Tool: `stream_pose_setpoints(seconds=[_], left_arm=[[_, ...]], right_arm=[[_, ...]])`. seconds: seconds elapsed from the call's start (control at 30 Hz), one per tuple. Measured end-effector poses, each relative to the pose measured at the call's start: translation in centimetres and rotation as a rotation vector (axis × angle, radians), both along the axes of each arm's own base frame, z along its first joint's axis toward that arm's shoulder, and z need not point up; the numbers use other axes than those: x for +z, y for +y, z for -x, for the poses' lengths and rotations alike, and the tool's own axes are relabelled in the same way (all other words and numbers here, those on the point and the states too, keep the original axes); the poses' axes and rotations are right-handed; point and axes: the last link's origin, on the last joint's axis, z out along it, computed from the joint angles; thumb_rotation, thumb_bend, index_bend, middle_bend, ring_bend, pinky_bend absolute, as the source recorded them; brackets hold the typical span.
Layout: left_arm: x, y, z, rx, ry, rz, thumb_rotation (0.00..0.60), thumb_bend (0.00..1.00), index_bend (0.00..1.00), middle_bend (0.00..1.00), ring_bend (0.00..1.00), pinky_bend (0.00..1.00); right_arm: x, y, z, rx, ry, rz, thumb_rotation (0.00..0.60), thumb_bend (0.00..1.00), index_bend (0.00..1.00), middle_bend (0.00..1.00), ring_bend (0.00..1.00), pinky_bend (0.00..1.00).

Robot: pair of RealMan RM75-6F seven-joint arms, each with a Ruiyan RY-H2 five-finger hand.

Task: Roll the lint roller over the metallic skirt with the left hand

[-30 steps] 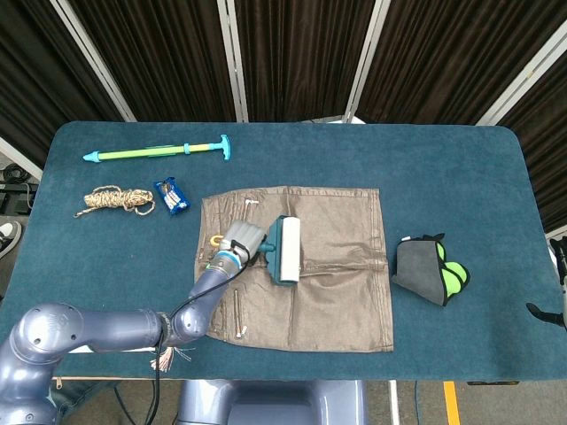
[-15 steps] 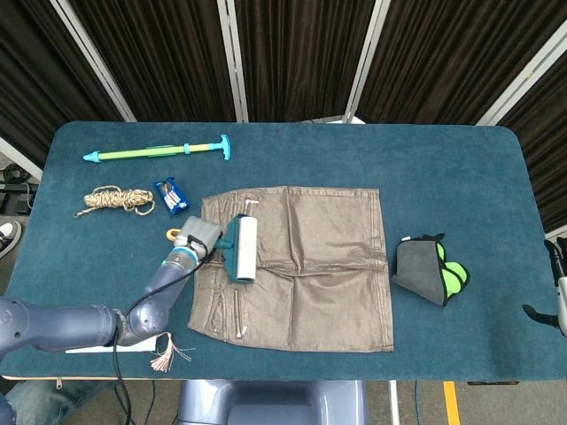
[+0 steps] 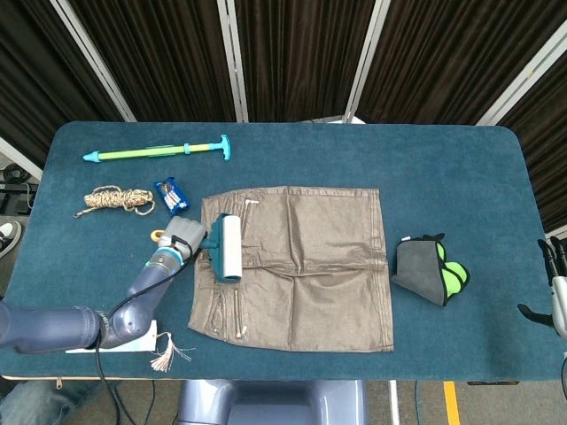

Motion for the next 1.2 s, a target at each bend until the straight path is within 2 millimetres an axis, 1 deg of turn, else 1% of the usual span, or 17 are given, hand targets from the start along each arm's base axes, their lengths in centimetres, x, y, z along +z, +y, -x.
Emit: stream_pose_setpoints(seconds=[0.3,0.43,0.73,0.97,1.1,1.2], left_arm=[[-3.4,-0.3,-3.8,-0.03,-0.013,0.023,0.6,1.0,0.86,0.64,0.57,0.61],[-4.9,-0.2,-5.8,-0.04,-0.019,0.024,0.6,1.0,0.86,0.64,0.57,0.61],[-6.7,-0.2,-9.8,-0.075,-0.016,0.021,0.6,1.0,0.86,0.64,0.57,0.61],[-7.2,-0.6,-11.3,-0.07,0.0,0.024,0.6,1.0,0.86,0.65,0.57,0.61],[-6.9,-0.9,-11.2,-0.064,0.021,0.028,0.6,1.0,0.86,0.65,0.57,0.61],[-6.3,-0.8,-10.6,-0.046,0.039,0.021,0.6,1.0,0.86,0.65,0.57,0.61]], right_arm=[[0.4,0.0,0.3,-0.009,-0.008,0.012,0.6,0.0,0.0,0.0,0.0,0.0],[0.6,0.1,0.4,-0.011,-0.01,0.019,0.6,0.0,0.0,0.0,0.0,0.0],[1.0,0.2,0.5,-0.012,-0.014,0.035,0.6,0.0,0.0,0.0,0.0,0.0],[1.1,0.3,0.6,-0.015,-0.013,0.037,0.6,0.0,0.0,0.0,0.0,0.0],[1.1,0.3,0.6,-0.013,-0.013,0.035,0.6,0.0,0.0,0.0,0.0,0.0],[1.0,0.3,0.5,-0.012,-0.013,0.033,0.6,0.0,0.0,0.0,0.0,0.0]])
